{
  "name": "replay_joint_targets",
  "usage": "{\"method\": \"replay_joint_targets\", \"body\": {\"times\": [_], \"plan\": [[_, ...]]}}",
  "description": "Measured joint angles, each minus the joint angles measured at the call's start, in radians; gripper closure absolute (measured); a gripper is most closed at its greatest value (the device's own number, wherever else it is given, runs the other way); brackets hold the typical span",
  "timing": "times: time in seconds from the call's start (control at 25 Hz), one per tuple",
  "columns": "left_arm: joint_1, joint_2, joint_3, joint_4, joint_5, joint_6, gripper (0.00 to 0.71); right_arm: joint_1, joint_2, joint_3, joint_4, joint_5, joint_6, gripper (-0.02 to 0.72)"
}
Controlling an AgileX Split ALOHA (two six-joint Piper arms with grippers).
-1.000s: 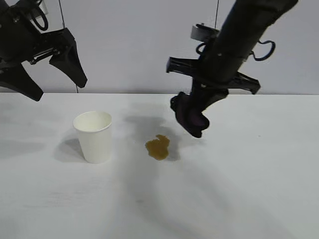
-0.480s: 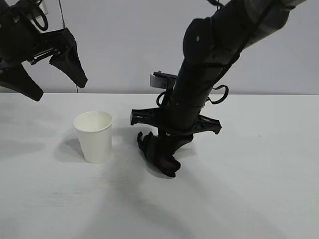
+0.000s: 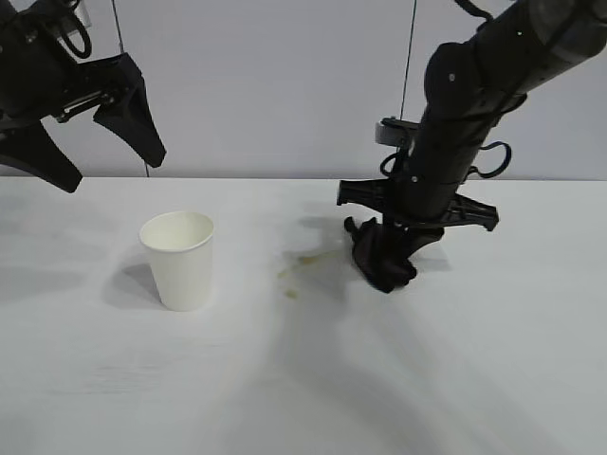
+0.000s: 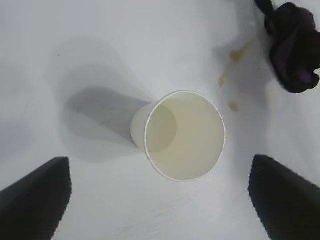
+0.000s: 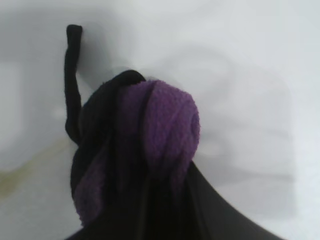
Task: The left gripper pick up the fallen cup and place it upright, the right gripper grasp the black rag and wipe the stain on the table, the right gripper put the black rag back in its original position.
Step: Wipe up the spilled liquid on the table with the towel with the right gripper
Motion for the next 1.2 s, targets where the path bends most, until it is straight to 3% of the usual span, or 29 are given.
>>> {"method": "replay_joint_targets", "body": {"times": [0.2,0.44,0.72,0.92,1.2], "plan": [[0.0,0.0,0.0,0.0,0.0,0.0,0.016,0.007,0.0,-0.004,0.005,0.005,-0.01,0.607],[0.0,0.0,0.0,0.0,0.0,0.0,0.016,0.177,0.004,-0.004,0.083,-0.013,-0.026,0.607],[0.0,0.0,0.0,0.0,0.0,0.0,0.016,0.301,0.007,-0.003,0.098,-0.021,-0.028,0.607],[0.0,0.0,0.0,0.0,0.0,0.0,0.016,0.27,0.021,-0.008,0.094,-0.042,-0.006,0.607],[0.0,0.0,0.0,0.0,0.001,0.0,0.016,0.107,0.043,-0.047,0.068,-0.043,0.009,0.607]]}}
